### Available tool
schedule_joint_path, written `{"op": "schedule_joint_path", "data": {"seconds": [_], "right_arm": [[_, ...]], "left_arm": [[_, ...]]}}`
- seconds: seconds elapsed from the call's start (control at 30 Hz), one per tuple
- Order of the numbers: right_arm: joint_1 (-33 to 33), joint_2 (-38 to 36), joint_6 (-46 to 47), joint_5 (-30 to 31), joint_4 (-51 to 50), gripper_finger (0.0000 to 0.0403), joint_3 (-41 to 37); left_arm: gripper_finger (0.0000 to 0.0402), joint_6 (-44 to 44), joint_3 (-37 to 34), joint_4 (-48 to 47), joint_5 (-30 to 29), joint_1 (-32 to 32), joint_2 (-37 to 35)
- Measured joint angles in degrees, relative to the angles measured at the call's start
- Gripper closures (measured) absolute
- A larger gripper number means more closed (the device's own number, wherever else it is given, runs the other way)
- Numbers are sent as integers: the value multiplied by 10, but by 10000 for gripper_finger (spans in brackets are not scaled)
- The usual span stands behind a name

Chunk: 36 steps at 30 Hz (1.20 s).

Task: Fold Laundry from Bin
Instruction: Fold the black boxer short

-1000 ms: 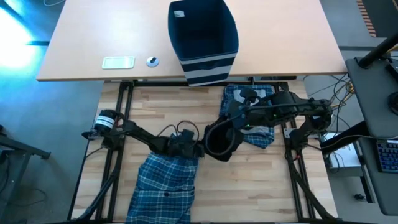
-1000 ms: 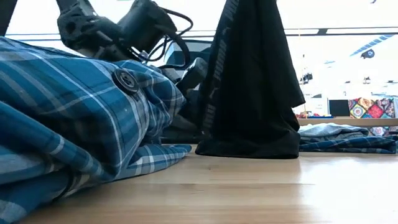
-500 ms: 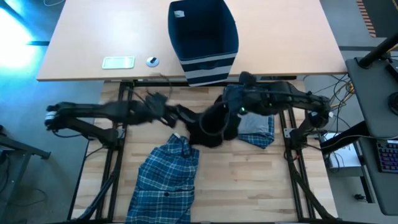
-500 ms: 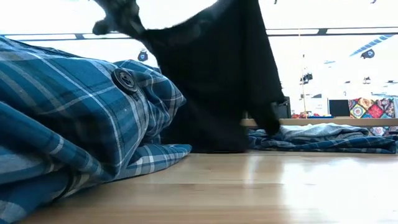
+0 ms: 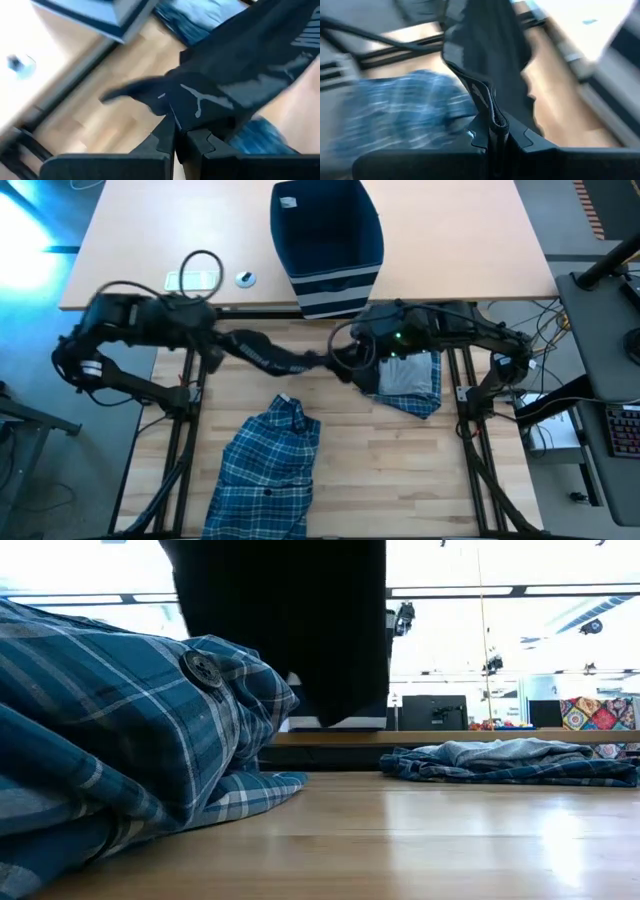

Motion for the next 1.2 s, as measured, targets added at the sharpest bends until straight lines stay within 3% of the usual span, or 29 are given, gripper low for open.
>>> {"op": "schedule_joint_path", "data": {"seconds": [0.07,0.17,0.27,0.47,0.63,0.77,0.97,1.2], "right_arm": [[1,0,19,-23,2,390,-10],[-4,13,43,60,0,390,-33],[-32,46,51,113,2,390,-64],[-101,124,81,121,4,390,-140],[-168,191,60,143,26,390,-217],[-210,231,13,129,94,390,-255],[-240,259,-9,117,151,373,-275],[-280,256,-13,137,159,278,-249]], "left_arm": [[401,-9,14,-17,27,0,-5],[401,13,-21,-10,43,18,-17],[402,60,-110,5,57,82,-14],[402,171,-349,203,190,256,24],[402,233,-458,343,203,393,112],[402,246,-476,422,218,461,197],[390,244,-450,481,217,492,271],[296,259,-361,438,214,507,284]]}}
